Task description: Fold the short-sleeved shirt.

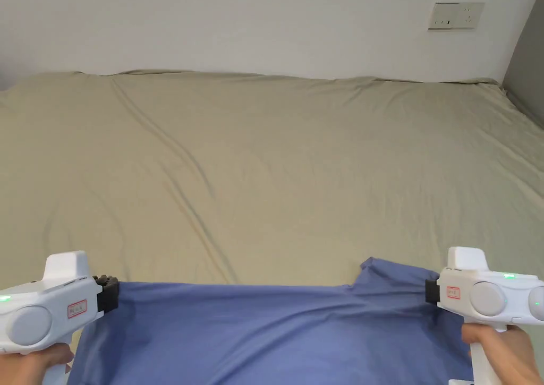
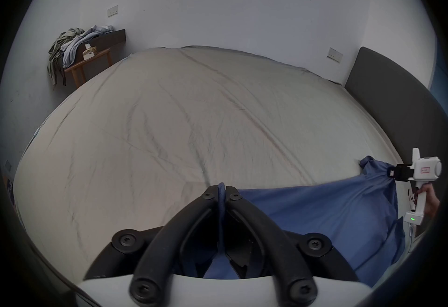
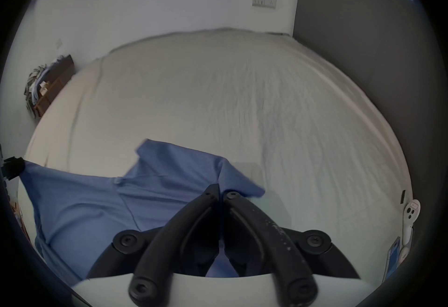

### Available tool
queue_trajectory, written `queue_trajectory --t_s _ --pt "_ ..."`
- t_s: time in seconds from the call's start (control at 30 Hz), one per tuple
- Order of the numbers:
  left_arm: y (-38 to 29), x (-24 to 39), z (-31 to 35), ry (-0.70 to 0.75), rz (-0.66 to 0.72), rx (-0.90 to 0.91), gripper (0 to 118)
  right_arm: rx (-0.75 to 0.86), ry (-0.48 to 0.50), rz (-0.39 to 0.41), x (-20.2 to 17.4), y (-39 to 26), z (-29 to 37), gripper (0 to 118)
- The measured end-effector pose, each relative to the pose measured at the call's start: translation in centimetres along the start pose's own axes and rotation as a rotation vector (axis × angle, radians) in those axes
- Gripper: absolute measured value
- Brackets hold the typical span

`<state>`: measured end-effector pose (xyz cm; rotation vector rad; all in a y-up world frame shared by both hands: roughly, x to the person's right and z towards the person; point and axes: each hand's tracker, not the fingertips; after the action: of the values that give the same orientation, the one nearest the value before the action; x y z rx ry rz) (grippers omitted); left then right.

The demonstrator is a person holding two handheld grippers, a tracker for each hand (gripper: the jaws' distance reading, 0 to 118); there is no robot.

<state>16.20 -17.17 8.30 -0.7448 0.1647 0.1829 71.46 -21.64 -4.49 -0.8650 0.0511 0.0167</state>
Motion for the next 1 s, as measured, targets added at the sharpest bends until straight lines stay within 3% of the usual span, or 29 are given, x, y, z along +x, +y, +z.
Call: queue_trajectory --t_s 0.3,0.47,0.8,1.0 --pt "-3.1 -2.4 7.4 0.030 0.046 0.052 3 0.170 0.097 0.012 0.7 -6.3 17.5 4" --pt "-7.1 -4.5 10.8 0.032 0.082 0.025 3 0.163 0.144 -0.011 1.1 -12.1 22.5 4" --pt "-17.7 -6.2 12.1 0.054 0.074 -0.128 3 -0.002 0.061 -0.109 2.8 -23.6 20.8 4" --pt "-21.3 -6.0 10.4 0.106 -0.003 -0.206 3 -0.075 0.030 -0.169 3.2 -26.6 17.8 4"
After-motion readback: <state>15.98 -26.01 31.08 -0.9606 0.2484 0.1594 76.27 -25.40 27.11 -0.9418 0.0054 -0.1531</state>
